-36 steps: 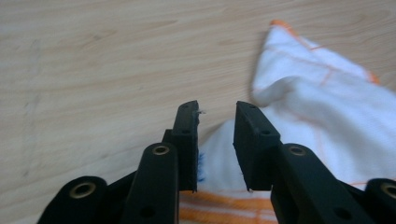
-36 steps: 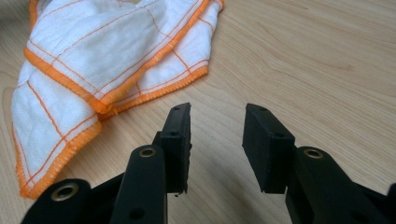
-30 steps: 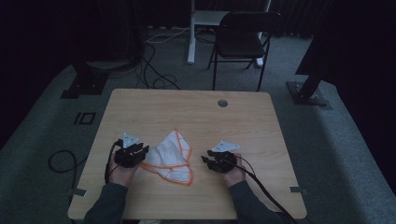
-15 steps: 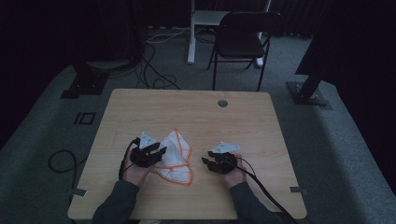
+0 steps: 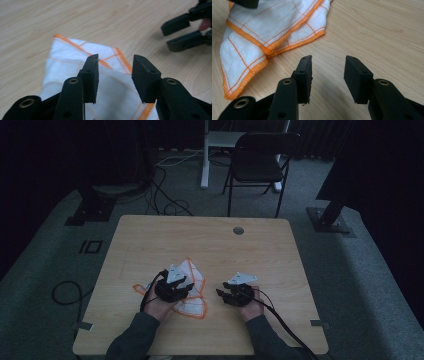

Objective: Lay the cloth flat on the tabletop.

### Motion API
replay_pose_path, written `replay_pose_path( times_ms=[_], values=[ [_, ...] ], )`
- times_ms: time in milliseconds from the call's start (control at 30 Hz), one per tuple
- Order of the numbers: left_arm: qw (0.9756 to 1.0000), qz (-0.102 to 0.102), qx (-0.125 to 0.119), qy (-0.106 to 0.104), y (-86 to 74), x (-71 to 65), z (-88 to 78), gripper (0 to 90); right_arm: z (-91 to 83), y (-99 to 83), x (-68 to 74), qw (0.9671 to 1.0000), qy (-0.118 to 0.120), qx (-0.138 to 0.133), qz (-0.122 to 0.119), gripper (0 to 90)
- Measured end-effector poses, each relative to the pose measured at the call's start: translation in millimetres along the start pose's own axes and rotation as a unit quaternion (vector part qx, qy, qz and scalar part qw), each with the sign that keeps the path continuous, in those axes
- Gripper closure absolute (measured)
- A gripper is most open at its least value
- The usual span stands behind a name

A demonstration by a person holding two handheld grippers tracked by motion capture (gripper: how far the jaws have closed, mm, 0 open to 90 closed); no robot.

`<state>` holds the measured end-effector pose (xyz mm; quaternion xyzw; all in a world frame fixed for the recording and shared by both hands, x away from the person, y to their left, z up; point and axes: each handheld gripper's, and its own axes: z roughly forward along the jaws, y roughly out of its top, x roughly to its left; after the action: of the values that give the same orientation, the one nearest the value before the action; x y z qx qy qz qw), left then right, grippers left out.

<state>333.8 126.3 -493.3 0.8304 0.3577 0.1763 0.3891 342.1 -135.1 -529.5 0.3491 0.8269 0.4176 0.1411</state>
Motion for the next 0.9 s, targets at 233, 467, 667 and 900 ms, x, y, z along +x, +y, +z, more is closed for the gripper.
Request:
replay_pose_path(
  times_ms=[233, 467, 667, 900],
  values=[
    [0.9994, 0.024, 0.016, -0.022, -0.9, -13.3, 11.5, 53.9, -0.3, -0.1, 0.3, 1.0000, 0.000, 0.000, 0.000, 58.1],
    [0.9971, 0.043, 0.029, -0.056, -6.0, -22.7, 19.1, 49.7, 0.0, -0.4, -0.4, 1.0000, 0.000, 0.000, -0.001, 58.1],
    [0.9967, 0.049, 0.051, -0.040, -9.4, -23.4, 22.3, 59.6, -0.4, -0.4, -0.4, 1.0000, 0.000, 0.000, 0.000, 58.0],
    [0.9976, 0.038, 0.051, -0.028, -6.9, -15.0, 15.8, 83.4, -0.4, -0.3, 0.3, 1.0000, 0.002, 0.000, 0.000, 58.0]
  ],
)
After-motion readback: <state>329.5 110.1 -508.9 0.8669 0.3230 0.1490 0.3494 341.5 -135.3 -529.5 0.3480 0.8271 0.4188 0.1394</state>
